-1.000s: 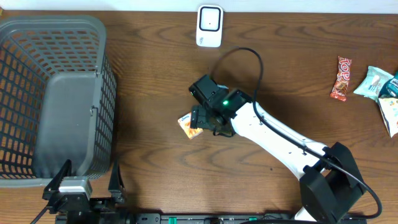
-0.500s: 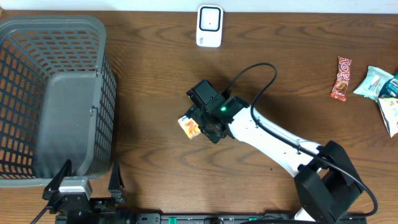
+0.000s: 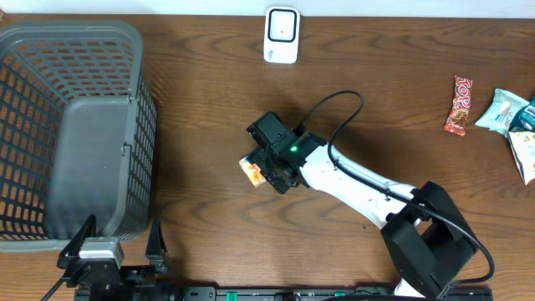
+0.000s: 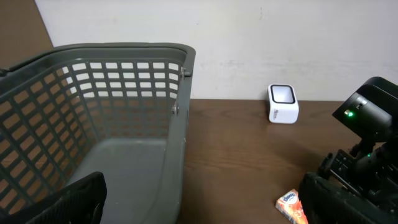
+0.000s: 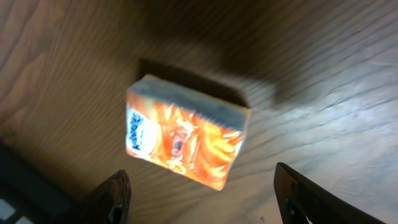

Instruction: Scan the item barcode

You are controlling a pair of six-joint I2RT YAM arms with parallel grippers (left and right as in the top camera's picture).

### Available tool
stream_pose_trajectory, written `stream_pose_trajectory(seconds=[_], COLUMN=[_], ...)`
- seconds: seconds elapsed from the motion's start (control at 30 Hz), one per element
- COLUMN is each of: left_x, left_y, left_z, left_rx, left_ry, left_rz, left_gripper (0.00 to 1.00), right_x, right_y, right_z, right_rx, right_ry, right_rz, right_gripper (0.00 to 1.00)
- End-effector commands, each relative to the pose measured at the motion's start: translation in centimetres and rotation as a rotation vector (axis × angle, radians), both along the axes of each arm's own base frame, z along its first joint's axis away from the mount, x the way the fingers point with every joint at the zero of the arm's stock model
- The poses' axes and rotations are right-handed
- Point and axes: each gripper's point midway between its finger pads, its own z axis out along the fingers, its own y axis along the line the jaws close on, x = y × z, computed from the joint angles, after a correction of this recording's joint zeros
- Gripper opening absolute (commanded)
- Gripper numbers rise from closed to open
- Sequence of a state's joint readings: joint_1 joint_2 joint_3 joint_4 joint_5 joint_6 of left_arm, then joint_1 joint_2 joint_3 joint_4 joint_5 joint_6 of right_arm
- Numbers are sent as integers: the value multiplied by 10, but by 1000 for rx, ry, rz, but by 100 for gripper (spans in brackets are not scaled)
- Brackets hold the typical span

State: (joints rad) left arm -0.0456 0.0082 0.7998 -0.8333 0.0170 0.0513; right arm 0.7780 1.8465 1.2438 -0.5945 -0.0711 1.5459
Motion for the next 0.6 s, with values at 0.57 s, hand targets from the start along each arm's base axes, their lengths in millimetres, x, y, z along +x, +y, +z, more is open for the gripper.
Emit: stream_pose_trajectory(seconds=[0.57], left_x=[-2], left_y=[1], left_z=[3], left_rx=[-5], left_ry=[-12], left_rz=[5], left_gripper=[98], right_x=[-3], right_y=[-7], right_z=[-59], right_rx=[-130], right_ry=[43], right_rz=[-16], right_gripper=[31])
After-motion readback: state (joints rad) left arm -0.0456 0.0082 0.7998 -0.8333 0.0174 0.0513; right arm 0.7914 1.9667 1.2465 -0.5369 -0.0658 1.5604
